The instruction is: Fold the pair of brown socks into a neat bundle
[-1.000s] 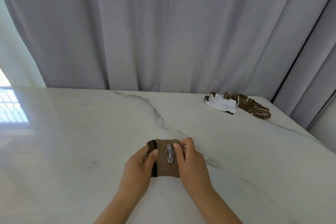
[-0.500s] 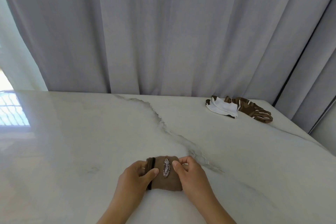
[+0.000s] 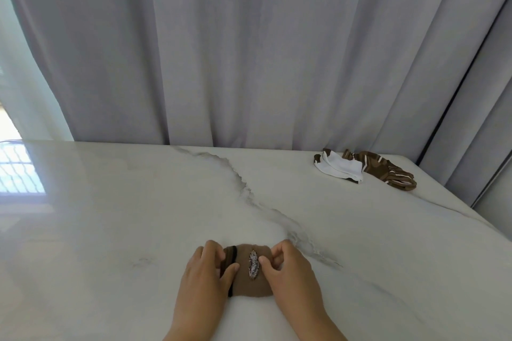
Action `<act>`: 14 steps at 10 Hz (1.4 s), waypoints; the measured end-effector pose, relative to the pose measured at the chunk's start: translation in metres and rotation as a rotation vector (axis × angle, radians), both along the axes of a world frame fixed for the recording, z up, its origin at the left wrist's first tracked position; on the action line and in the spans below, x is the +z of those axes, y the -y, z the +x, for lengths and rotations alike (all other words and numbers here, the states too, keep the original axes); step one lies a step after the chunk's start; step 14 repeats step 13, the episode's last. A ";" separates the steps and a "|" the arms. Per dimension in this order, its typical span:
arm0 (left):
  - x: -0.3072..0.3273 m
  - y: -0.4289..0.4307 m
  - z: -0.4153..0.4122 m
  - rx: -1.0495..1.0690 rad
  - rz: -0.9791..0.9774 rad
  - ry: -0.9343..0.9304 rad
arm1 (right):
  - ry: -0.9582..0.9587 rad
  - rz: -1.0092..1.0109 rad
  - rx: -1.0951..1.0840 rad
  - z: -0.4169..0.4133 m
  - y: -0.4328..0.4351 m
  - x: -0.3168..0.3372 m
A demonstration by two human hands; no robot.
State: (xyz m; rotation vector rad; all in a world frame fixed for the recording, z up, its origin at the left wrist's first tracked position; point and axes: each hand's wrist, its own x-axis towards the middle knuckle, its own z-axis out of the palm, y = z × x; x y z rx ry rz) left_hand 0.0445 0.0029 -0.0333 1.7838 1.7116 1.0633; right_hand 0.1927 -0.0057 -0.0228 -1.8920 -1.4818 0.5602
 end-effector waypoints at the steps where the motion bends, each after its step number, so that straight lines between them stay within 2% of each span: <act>1: 0.000 0.000 0.000 0.006 0.068 -0.059 | -0.012 0.029 0.003 0.001 0.001 -0.002; 3: -0.002 0.000 -0.001 0.013 0.132 -0.169 | 0.042 0.101 0.029 0.002 0.001 -0.007; 5: -0.002 -0.002 -0.004 0.013 0.059 -0.261 | 0.054 0.112 0.068 0.005 0.001 -0.009; 7: -0.002 0.000 -0.011 -0.020 -0.031 -0.134 | -0.082 0.095 0.106 0.014 0.008 -0.009; 9: 0.001 0.004 -0.010 -0.011 -0.034 -0.037 | -0.120 0.118 0.106 0.016 0.010 -0.010; 11: 0.002 -0.004 -0.015 -0.074 -0.101 0.023 | -0.182 -0.030 0.123 0.019 0.003 0.001; 12: 0.011 -0.016 -0.018 -0.117 -0.249 0.004 | -0.213 -0.203 0.175 0.023 -0.009 0.017; 13: 0.030 -0.027 -0.023 -0.216 -0.371 0.043 | -0.239 -0.247 0.212 0.027 -0.019 0.037; 14: 0.030 -0.027 -0.023 -0.216 -0.371 0.043 | -0.239 -0.247 0.212 0.027 -0.019 0.037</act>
